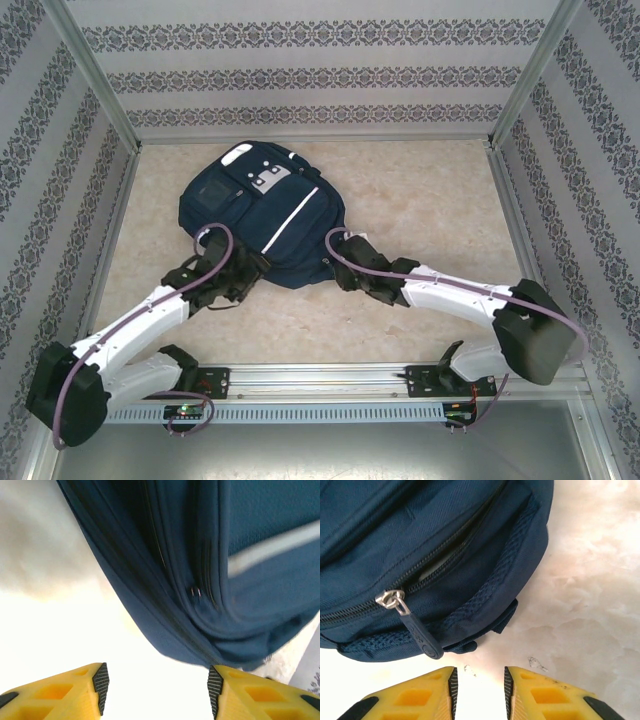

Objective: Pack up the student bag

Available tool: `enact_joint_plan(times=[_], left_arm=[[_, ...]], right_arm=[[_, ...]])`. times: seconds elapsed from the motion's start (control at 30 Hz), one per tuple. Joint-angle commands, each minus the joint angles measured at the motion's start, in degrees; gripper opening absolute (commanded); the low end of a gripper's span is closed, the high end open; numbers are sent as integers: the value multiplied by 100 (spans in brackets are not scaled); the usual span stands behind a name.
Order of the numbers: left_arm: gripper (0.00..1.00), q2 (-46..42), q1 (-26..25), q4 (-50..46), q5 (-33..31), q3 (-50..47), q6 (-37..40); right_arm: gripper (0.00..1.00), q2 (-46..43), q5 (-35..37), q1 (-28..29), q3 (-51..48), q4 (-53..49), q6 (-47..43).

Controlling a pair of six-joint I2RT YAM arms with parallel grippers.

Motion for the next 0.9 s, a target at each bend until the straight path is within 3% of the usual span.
enact_joint_plan(times=[0.0, 0.17, 0.33, 0.43, 0.53, 0.6, 0.87], left_arm=[[63, 186, -644, 664, -787, 31, -1303], [67, 1050, -1439, 1304, -1534, 406, -1743], [66, 2084, -1697, 2067, -1879, 669, -1909], [50, 2301, -1776, 1840, -2327, 807, -1999], [15, 2193, -1786, 1179, -2643, 944, -2047], [1, 2037, -1786, 562, -2800, 1049, -2056], [0, 1721, -1787, 218, -2801, 854, -2027]], right_arm=[[33, -296, -187, -150, 21, -160, -214], [35, -546, -498, -275, -52, -193, -372], [39, -790, -887, -306, -180, -188, -636], [40, -894, -1218, -376, -233, -143, -889], [40, -868, -1718, -456, -269, -16, -1053], [40, -720, -2082, -485, -265, 132, -1107], [39, 181, -3217, -635, -25, 912, -1080]])
